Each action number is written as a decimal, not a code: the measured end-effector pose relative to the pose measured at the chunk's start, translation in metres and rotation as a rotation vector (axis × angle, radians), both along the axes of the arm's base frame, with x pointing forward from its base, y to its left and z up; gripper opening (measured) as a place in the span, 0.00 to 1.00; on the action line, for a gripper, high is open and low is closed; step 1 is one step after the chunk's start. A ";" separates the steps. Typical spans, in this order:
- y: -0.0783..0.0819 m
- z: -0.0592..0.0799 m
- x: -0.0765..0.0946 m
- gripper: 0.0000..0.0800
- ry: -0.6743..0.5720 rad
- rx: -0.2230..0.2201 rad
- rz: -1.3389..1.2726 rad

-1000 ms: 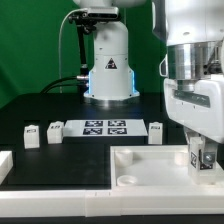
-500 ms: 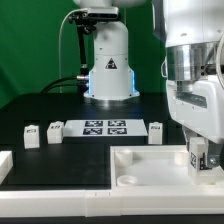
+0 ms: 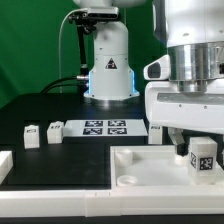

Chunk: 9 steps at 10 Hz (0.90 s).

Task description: Assemble one leg

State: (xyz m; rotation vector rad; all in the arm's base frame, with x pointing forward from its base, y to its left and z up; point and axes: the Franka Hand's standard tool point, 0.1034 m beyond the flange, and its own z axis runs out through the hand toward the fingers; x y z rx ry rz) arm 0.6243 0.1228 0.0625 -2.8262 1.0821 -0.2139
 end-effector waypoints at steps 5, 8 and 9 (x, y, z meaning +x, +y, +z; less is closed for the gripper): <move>0.002 0.002 0.001 0.81 -0.021 -0.108 0.474; -0.001 0.004 0.002 0.81 -0.028 -0.186 0.788; -0.002 0.003 0.002 0.81 -0.028 -0.193 0.821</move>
Offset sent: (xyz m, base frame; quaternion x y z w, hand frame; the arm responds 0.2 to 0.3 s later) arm -0.0068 0.0059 0.0058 -0.0083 -0.0003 -0.1929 0.9812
